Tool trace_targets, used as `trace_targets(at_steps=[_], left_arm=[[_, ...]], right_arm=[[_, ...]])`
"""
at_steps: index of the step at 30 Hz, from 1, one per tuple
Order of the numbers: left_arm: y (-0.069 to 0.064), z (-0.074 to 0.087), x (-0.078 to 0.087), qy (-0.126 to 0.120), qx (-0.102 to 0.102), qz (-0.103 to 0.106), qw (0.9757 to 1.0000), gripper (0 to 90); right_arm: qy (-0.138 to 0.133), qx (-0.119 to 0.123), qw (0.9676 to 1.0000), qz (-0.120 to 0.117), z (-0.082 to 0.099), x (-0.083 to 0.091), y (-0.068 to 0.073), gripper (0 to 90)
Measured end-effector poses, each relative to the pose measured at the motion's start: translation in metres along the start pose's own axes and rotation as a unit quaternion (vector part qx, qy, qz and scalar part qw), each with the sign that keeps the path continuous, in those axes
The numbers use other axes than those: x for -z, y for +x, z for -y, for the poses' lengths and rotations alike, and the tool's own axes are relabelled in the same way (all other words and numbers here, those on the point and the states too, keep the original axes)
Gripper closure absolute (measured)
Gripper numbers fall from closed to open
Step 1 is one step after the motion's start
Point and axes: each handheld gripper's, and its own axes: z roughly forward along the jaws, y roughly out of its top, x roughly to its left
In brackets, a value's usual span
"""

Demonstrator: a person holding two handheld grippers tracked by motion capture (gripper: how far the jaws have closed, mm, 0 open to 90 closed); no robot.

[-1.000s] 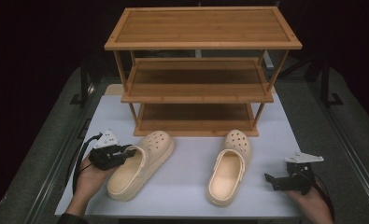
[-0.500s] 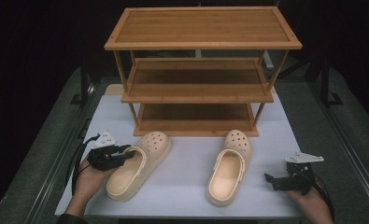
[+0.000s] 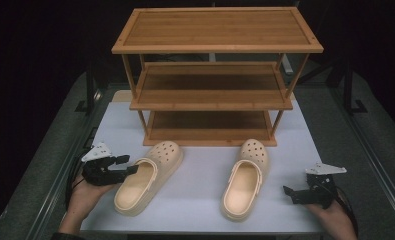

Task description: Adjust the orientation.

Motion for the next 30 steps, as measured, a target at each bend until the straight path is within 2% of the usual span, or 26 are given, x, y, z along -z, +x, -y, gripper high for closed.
trace_targets(at_steps=[5, 8, 11, 14, 16, 18, 21, 22, 30], left_arm=[[0.010, 0.008, 0.014, -0.002, 0.009, -0.017, 0.9998, 37.9], [0.016, 0.013, 0.019, 0.000, 0.012, -0.035, 0.9993, 33.8], [0.025, 0.020, 0.024, 0.004, 0.028, -0.054, 0.9981, 27.5], [0.036, 0.031, 0.025, 0.025, 0.039, -0.082, 0.9956, 20.3], [0.042, 0.037, 0.023, 0.034, 0.051, -0.094, 0.9937, 15.3], [0.047, 0.043, 0.021, 0.048, 0.051, -0.109, 0.9915, 9.7], [0.052, 0.049, 0.015, 0.062, 0.058, -0.116, 0.9896, 7.0], [0.053, 0.051, 0.012, 0.072, 0.058, -0.116, 0.9889, 3.0], [0.052, 0.063, -0.007, 0.105, 0.042, -0.115, 0.9869, 2.3]], right_arm=[[0.001, 0.000, 1.0000, 0.000, 0.000, 0.000, 0.000, 0.0], [0.001, 0.000, 1.0000, 0.000, 0.000, 0.000, 0.000, 0.0], [0.001, 0.000, 1.0000, 0.000, 0.000, 0.000, 0.000, 0.0], [0.001, 0.000, 1.0000, 0.000, 0.000, 0.000, 0.000, 0.0], [0.001, 0.000, 1.0000, 0.000, 0.000, 0.000, 0.000, 0.0], [0.001, 0.000, 1.0000, 0.000, 0.000, 0.000, 0.000, 0.0], [0.001, 0.000, 1.0000, 0.000, 0.000, 0.000, 0.000, 0.0], [0.002, 0.000, 1.0000, 0.000, 0.000, 0.000, 0.000, 0.0], [0.000, 0.000, 1.0000, -0.001, 0.000, 0.000, 0.000, 0.0]])
